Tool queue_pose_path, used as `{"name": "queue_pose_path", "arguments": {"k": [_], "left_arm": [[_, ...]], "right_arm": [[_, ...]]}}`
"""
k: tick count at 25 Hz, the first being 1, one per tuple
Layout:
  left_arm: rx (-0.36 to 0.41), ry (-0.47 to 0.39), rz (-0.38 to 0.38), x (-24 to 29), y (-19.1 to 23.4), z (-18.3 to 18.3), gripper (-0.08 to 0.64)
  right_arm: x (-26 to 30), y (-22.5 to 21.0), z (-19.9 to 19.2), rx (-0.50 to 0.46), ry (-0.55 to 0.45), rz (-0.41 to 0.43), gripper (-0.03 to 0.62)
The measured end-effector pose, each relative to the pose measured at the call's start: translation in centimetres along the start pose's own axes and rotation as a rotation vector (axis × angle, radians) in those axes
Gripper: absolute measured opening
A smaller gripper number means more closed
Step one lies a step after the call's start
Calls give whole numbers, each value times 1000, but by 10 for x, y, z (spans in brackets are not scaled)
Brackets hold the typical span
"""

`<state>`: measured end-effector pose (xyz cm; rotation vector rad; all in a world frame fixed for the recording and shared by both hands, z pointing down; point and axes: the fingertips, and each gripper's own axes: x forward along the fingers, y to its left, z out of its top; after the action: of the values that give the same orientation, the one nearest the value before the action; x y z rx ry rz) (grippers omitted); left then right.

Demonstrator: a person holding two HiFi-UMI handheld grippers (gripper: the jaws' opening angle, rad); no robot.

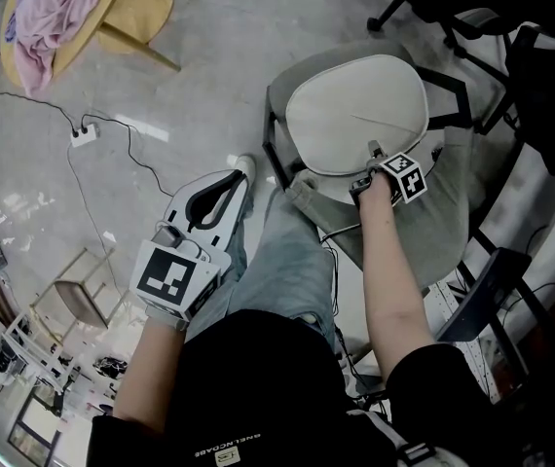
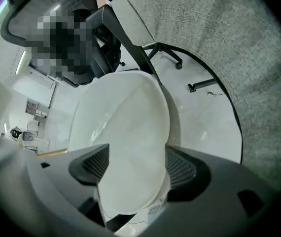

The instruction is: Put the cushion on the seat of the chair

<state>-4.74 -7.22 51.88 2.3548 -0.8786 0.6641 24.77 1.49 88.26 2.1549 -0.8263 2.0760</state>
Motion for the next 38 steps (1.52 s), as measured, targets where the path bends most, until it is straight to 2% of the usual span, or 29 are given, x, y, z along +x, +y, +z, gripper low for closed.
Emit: {"name": "queue_pose_path", "arguments": {"k": [3,12,15,16,17,21,23,31,38], "left_arm": [[1,-2,-3,-1,2,0,15],[4,-13,-14,-7,11,6,15],[13,-14,-27,-9,12,8,15],[16,-16,-31,-10,12,9,15],[19,-17,-35,-11,12,10,15],[34,-21,-50,-14,12,15,15],[49,-27,-60,-15,13,20,15],[79,-59,-92,-26,12,40,15],[129,-70,-140,-34,5,49,15]], "right_arm": [[-1,-2,2,-12,-11,-30,367],[-9,21,3,-72,-19,26,365],[-13,28,2,-94,-21,21,362],[-16,29,3,-109,-29,11,346],[-20,29,5,-127,-41,-7,299],[-39,31,13,-229,-101,-102,56],[-46,35,14,-261,-117,-116,9],[-76,63,5,-338,-134,-77,8],[-122,110,-4,-461,-217,31,8]]}}
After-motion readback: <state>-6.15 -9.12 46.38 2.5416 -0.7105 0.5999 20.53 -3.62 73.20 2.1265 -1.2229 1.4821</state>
